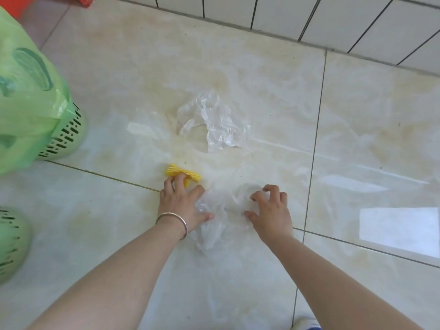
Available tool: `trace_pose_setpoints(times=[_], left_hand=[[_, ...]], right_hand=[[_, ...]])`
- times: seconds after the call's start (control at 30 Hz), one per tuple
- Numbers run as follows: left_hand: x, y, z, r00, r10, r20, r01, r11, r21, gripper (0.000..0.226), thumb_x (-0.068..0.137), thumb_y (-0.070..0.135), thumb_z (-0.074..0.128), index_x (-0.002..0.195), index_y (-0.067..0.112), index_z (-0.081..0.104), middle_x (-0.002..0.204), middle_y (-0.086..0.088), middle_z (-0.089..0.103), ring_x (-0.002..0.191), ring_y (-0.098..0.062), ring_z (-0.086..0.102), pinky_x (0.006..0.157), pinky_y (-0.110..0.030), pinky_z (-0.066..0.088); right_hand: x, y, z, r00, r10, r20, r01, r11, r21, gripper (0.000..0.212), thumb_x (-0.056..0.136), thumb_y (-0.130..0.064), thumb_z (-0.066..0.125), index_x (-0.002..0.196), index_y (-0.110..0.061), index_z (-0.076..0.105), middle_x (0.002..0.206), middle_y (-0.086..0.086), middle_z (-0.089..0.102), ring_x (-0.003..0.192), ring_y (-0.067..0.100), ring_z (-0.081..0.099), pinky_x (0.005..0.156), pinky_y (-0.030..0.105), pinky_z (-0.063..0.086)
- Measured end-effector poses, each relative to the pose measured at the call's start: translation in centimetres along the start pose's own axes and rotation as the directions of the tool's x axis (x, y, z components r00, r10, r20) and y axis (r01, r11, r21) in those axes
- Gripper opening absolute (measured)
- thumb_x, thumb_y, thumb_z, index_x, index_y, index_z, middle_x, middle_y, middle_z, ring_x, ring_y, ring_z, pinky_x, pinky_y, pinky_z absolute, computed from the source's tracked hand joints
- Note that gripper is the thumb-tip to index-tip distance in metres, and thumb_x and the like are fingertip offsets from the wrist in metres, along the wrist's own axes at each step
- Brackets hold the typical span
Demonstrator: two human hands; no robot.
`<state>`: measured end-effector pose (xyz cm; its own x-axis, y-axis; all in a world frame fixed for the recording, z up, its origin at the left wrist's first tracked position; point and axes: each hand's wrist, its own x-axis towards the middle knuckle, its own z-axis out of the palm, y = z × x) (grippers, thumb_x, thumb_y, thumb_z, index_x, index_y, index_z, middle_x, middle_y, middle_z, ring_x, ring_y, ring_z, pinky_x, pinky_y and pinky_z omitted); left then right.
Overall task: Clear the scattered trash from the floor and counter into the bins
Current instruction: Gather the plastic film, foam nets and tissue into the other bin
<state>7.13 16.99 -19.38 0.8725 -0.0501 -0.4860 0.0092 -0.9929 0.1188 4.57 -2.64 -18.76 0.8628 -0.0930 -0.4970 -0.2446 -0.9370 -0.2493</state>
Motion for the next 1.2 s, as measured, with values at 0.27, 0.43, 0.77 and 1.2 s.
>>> trace_pose_setpoints(times=[0.27, 0.43, 0.77, 1.2], left_hand=[[2.0, -1.7, -1.0, 1.000, 0.015, -0.028, -0.014, 1.000, 0.015, 0.029, 0.089, 0.025, 0.051, 0.114, 0.012, 0.057, 0.122, -0.010, 0.050, 0.113, -0.031, 0.046, 0.093, -0.034, 0.040], [2.6, -3.1, -3.0, 0.992, -0.088, -0.092, 0.064, 0.970, -0.233, 0.022, 0.086, 0.003, 0.048, 0.107, 0.004, 0.052, 0.115, -0.019, 0.043, 0.084, -0.041, 0.057, 0.065, -0.037, 0.034], [2.6, -5.6, -5.6, 0.968, -0.203, -0.148, 0.132, 0.911, -0.391, 0.037, 0.077, -0.003, 0.047, 0.110, 0.014, 0.048, 0.103, -0.001, 0.033, 0.068, -0.031, 0.046, 0.062, -0.030, 0.033], [5.4, -7.5, -7.8, 0.994, -0.053, -0.099, 0.006, 0.908, -0.418, 0.024, 0.080, 0.009, 0.048, 0.100, 0.023, 0.048, 0.106, -0.002, 0.057, 0.092, -0.031, 0.056, 0.070, -0.031, 0.040]], right_hand=[[0.7, -0.8, -0.7, 0.995, 0.076, 0.070, -0.094, 0.946, 0.310, 0.006, 0.084, -0.008, 0.047, 0.089, -0.007, 0.043, 0.086, 0.008, 0.051, 0.079, 0.028, 0.048, 0.063, 0.031, 0.037], [2.5, -3.3, -4.2, 0.994, 0.103, -0.044, -0.068, 0.864, 0.499, 0.015, 0.086, -0.004, 0.043, 0.100, -0.010, 0.041, 0.083, 0.005, 0.050, 0.078, 0.028, 0.049, 0.062, 0.030, 0.040], [12.3, -11.4, -9.5, 0.986, -0.123, -0.112, 0.155, 0.924, 0.350, 0.073, 0.090, -0.012, 0.055, 0.148, -0.030, 0.013, 0.141, 0.007, 0.029, 0.108, 0.031, 0.056, 0.083, 0.038, 0.049], [14.2, -13.0, -3.8, 0.990, -0.138, -0.027, 0.138, 0.990, -0.003, 0.054, 0.088, -0.002, 0.042, 0.137, -0.022, 0.036, 0.126, 0.008, 0.038, 0.091, 0.035, 0.060, 0.076, 0.036, 0.045]])
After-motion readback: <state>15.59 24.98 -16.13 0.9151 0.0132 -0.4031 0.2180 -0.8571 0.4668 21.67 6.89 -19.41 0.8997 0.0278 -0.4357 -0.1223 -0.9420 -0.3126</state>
